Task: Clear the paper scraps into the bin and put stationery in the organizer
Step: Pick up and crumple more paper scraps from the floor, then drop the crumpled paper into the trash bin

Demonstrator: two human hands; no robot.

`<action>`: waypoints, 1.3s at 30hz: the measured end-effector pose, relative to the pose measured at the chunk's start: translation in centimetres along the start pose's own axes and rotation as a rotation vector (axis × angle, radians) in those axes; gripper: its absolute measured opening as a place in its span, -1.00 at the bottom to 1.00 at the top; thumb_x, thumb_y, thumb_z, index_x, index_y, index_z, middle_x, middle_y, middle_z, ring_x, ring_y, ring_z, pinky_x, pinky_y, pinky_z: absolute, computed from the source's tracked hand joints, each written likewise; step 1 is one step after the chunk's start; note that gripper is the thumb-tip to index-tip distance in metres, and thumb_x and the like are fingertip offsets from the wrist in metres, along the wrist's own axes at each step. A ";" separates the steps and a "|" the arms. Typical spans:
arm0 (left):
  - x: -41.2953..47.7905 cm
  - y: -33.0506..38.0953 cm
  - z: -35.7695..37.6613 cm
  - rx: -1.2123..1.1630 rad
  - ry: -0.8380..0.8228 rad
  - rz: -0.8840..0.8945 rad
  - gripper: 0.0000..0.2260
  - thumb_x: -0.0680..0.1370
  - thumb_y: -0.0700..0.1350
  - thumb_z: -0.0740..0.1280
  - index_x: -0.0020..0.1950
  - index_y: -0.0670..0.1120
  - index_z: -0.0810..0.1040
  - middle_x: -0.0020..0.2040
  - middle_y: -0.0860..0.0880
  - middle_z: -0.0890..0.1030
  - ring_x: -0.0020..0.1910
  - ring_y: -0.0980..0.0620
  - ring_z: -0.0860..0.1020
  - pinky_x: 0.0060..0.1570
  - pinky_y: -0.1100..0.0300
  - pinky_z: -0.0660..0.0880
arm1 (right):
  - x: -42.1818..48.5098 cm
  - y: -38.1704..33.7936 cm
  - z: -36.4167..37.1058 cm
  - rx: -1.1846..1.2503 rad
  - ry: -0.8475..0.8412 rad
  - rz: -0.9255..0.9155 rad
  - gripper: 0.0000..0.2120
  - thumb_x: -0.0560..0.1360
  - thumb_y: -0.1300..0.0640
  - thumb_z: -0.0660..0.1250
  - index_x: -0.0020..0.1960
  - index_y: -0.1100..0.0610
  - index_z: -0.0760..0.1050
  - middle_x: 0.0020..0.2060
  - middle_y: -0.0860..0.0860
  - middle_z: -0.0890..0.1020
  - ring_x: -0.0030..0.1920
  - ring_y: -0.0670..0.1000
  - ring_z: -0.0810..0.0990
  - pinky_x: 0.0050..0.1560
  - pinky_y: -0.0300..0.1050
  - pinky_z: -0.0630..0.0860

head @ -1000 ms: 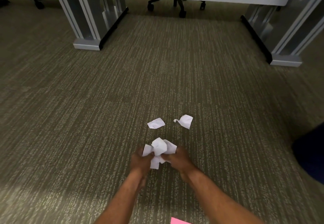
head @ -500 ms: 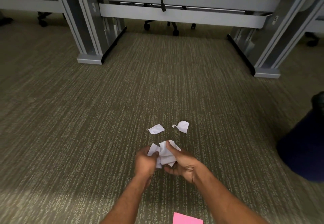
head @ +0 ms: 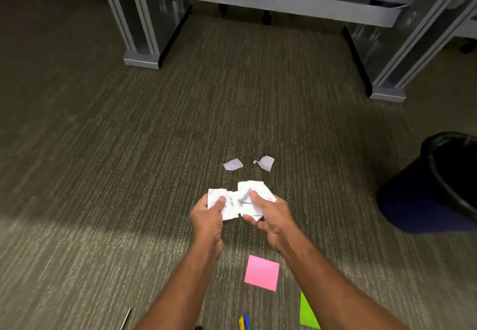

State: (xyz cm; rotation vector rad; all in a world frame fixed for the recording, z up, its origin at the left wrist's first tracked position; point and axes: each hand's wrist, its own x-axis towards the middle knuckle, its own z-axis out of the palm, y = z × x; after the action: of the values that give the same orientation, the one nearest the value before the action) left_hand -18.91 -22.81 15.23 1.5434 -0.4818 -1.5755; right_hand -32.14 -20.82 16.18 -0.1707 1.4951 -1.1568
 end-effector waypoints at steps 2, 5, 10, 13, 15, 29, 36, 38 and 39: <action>-3.0 2.6 -0.1 0.020 -0.008 0.012 -0.84 0.56 -0.30 0.39 -0.04 -0.04 0.66 -0.14 -0.06 0.74 -0.16 -0.02 0.68 -0.07 -0.03 0.62 | -3.2 -2.0 0.0 0.024 -0.001 -0.007 -0.79 0.49 0.21 0.45 0.12 0.19 0.62 -0.09 0.09 0.75 -0.18 0.03 0.74 -0.30 -0.07 0.65; -7.6 6.8 -0.1 0.036 -0.006 0.012 -0.85 0.56 -0.28 0.40 -0.04 -0.04 0.66 -0.12 -0.05 0.75 -0.12 -0.04 0.69 -0.06 -0.04 0.63 | -8.1 -5.3 -0.2 0.076 0.019 -0.007 -0.80 0.48 0.20 0.46 0.11 0.17 0.63 -0.06 0.09 0.75 -0.17 0.03 0.74 -0.30 -0.08 0.64; -15.1 13.6 1.1 0.125 0.010 0.047 -0.87 0.56 -0.27 0.40 -0.05 -0.03 0.64 -0.04 -0.13 0.71 0.00 -0.17 0.67 0.07 -0.25 0.61 | -16.1 -11.5 -2.6 0.159 0.118 -0.005 -0.79 0.48 0.19 0.46 0.10 0.18 0.63 -0.06 0.14 0.74 -0.16 0.07 0.72 -0.31 -0.07 0.63; -19.0 16.5 3.9 0.185 -0.009 0.104 -0.84 0.57 -0.25 0.39 -0.07 0.02 0.62 -0.06 -0.06 0.71 -0.02 -0.15 0.68 0.04 -0.23 0.63 | -19.5 -15.5 -5.7 0.189 0.208 -0.065 -0.84 0.48 0.22 0.46 0.06 0.19 0.62 -0.15 0.12 0.73 -0.23 0.07 0.70 -0.37 -0.09 0.64; -20.9 17.6 6.6 0.234 -0.041 0.163 -0.86 0.59 -0.25 0.37 0.03 -0.02 0.64 -0.09 -0.03 0.70 -0.11 -0.06 0.67 -0.03 -0.12 0.65 | -20.6 -17.9 -8.1 0.180 0.293 -0.121 -0.88 0.50 0.26 0.43 0.03 0.17 0.61 -0.17 0.11 0.71 -0.28 0.06 0.69 -0.41 -0.12 0.63; -22.6 7.4 33.0 0.734 -0.201 0.674 -0.83 0.64 -0.25 0.21 0.16 -0.07 0.53 -0.09 0.09 0.56 -0.17 0.23 0.45 -0.24 0.34 0.30 | -11.9 -28.1 -32.0 -0.434 0.831 -0.452 -0.83 0.52 0.22 0.31 0.07 0.15 0.62 -0.13 0.12 0.69 -0.15 0.14 0.59 -0.13 -0.03 0.48; -21.0 -1.8 45.8 0.822 -0.439 0.642 -0.77 0.66 -0.16 0.22 0.23 0.08 0.55 -0.09 0.12 0.66 -0.16 0.18 0.58 -0.19 0.34 0.44 | -4.3 -29.7 -41.6 -0.668 0.861 -0.443 -0.72 0.59 0.23 0.24 0.25 0.10 0.58 -0.02 0.18 0.71 -0.02 0.26 0.64 -0.08 0.03 0.54; -20.4 -4.5 48.6 0.847 -0.495 0.610 -0.79 0.67 -0.12 0.19 0.21 0.12 0.52 -0.08 0.15 0.65 -0.15 0.22 0.57 -0.17 0.31 0.47 | -2.4 -29.7 -43.7 -0.719 0.832 -0.408 -0.68 0.58 0.26 0.22 0.28 0.08 0.55 -0.01 0.20 0.70 0.00 0.27 0.63 -0.06 0.05 0.57; -20.0 -5.7 49.7 0.871 -0.515 0.591 -0.79 0.68 -0.11 0.17 0.23 0.11 0.51 -0.06 0.13 0.66 -0.14 0.21 0.58 -0.16 0.26 0.51 | -1.5 -29.7 -44.5 -0.740 0.807 -0.389 -0.67 0.59 0.26 0.20 0.30 0.06 0.54 -0.02 0.19 0.70 -0.01 0.26 0.63 -0.06 0.07 0.58</action>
State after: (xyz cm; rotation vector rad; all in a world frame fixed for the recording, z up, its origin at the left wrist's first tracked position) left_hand -70.13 -18.23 31.16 1.3295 -1.9148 -1.3119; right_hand -82.44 -10.19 30.97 -0.5634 2.6693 -0.9473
